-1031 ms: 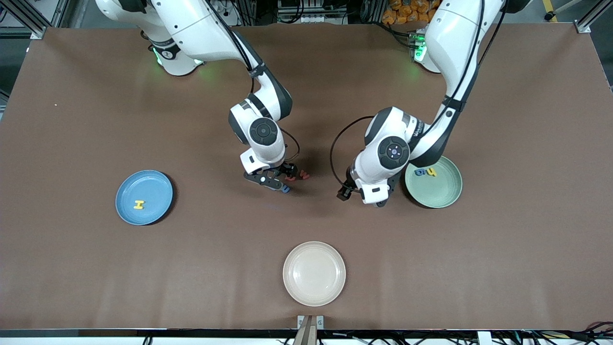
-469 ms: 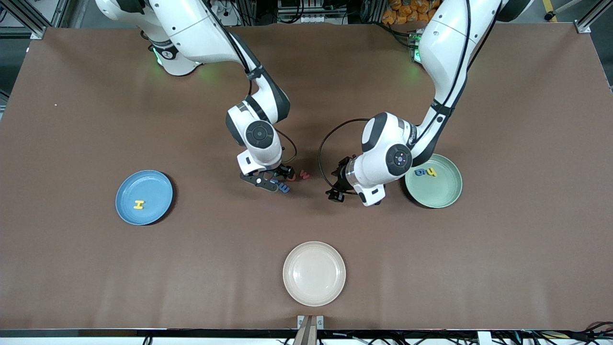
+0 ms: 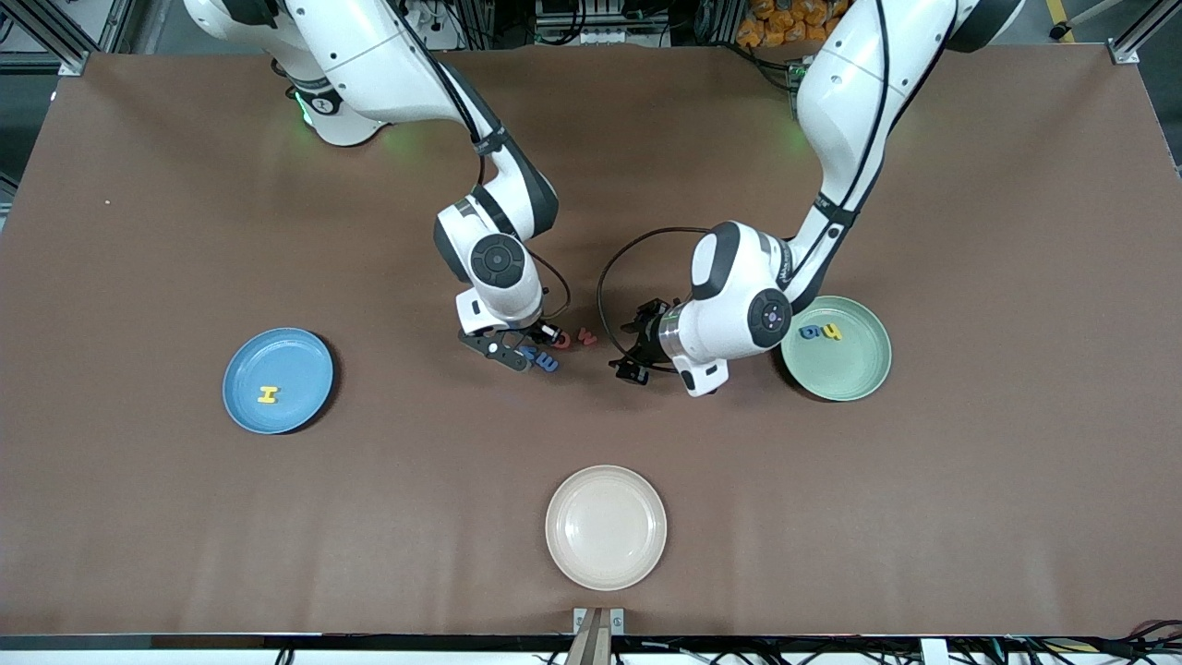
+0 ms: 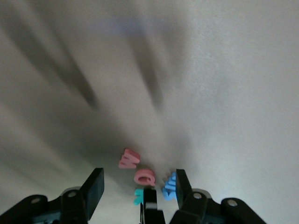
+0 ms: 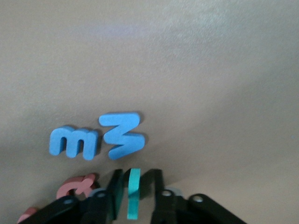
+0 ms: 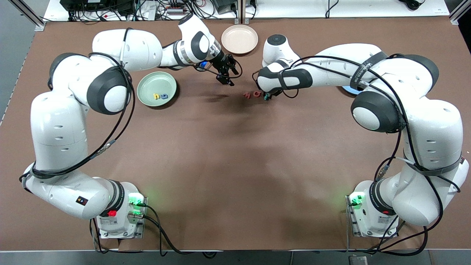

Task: Sort uppercase to blue plate, lowercase to green plate
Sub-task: 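Grasp the teal R with the right gripper while the left gripper returns to the letters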

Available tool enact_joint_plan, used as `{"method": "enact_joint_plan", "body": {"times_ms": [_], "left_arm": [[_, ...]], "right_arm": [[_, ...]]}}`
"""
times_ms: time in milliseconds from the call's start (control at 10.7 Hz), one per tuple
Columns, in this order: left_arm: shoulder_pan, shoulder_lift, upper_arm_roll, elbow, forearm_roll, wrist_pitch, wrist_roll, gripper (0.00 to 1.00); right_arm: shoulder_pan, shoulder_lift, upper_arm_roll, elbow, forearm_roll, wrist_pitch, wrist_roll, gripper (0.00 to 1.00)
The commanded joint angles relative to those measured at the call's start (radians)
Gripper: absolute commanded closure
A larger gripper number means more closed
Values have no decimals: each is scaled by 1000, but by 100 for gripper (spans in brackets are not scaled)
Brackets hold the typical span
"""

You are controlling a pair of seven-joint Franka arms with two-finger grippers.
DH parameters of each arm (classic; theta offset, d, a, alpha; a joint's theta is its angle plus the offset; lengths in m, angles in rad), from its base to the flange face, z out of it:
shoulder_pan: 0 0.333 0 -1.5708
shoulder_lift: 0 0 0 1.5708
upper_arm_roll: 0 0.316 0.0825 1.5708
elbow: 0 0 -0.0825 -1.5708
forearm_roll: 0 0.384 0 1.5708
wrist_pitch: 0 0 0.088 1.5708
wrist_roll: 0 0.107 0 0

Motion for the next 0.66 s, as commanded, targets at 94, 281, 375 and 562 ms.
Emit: {"method": "enact_joint_plan", "body": {"times_ms": [94,281,375,562], "left_arm": [[-35,78,-5,57,-64,66,25,30],[-53,95,-5,86,-66,72,25,31],[-59,95,-5,90,-69,73,26,31],[-59,116,-6,105,-83,77,28,32]], "right_arm": [[-3,-15,19,-13,21,3,19,100],[-29,-53,19,-13,19,-40,-9,100],[-58,-87,18,-13,18,-78,-55,100],[-173,-145,16,-13,7,-182,-226,100]]}}
